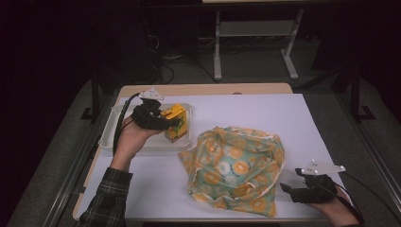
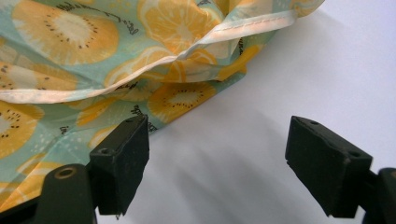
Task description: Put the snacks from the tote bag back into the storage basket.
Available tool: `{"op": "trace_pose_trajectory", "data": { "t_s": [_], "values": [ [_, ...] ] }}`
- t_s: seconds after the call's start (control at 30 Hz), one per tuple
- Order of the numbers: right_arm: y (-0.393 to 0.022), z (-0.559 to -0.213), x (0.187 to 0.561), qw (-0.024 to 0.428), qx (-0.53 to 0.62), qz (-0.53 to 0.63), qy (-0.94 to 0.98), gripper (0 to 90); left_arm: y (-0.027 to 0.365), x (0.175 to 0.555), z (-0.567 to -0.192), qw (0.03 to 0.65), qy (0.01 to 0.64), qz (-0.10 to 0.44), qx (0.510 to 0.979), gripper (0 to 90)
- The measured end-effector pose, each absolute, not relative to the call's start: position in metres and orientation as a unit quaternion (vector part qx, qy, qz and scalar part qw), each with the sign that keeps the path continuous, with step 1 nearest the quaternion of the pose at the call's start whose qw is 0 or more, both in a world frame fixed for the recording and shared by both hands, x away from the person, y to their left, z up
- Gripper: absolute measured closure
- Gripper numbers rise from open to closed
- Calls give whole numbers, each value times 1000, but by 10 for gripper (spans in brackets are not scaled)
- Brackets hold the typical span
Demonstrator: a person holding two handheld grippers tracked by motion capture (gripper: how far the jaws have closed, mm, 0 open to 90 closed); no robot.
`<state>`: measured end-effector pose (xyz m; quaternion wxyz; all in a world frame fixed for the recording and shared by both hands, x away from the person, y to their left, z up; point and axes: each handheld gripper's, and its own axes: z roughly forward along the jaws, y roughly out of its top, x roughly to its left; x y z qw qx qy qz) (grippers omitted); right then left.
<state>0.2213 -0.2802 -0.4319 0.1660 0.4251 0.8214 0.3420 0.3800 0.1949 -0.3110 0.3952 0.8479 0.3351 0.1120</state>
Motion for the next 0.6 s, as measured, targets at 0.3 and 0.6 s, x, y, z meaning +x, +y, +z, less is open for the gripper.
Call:
{"op": "trace_pose_trajectory", "data": {
  "t_s": [0.3, 0.6],
  "values": [
    [-280, -432, 221, 165, 425, 342, 822, 210, 201, 390, -329, 385, 350, 121, 845, 525],
    [-280, -433, 221, 164, 424, 342, 822, 210, 204, 399, -347, 375, 362, 126, 844, 525]
  ]
}}
